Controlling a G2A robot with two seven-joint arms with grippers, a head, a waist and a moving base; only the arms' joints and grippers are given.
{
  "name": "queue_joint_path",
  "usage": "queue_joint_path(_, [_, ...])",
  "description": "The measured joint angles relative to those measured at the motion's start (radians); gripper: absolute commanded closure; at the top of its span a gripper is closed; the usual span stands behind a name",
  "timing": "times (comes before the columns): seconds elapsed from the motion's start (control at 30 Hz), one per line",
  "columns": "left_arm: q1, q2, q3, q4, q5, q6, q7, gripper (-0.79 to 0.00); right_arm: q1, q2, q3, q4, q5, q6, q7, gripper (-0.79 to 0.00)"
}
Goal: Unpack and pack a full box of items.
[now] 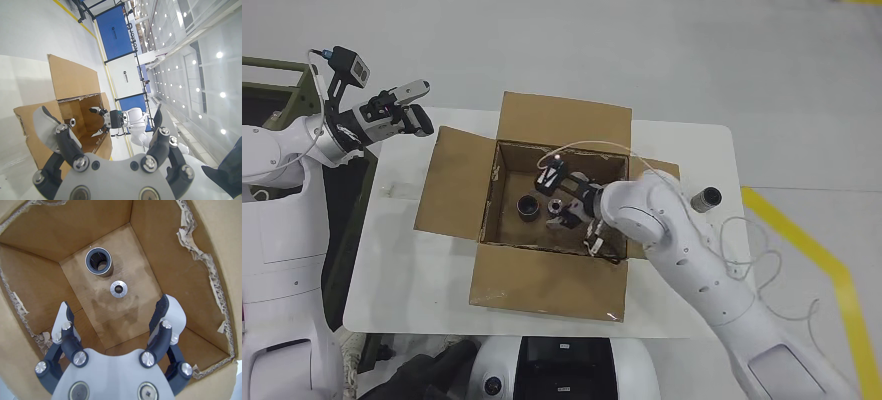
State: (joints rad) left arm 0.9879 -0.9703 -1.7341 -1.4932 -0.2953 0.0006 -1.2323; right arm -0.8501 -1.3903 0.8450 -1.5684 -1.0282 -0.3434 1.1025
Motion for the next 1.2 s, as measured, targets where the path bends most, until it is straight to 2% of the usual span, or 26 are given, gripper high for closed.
queue_joint_path(0.53, [0.000, 0.000, 0.000, 0.000, 0.000, 0.000, 0.000, -0.785, 0.086, -0.026, -0.085, 0.161, 0.008, -0.063, -0.043, -0.785])
queue_joint_path(1.2, [0.000, 0.000, 0.000, 0.000, 0.000, 0.000, 0.000, -0.785, 0.177, -0.098, -0.213, 0.356, 0.027, 0.030, -0.072, -0.754])
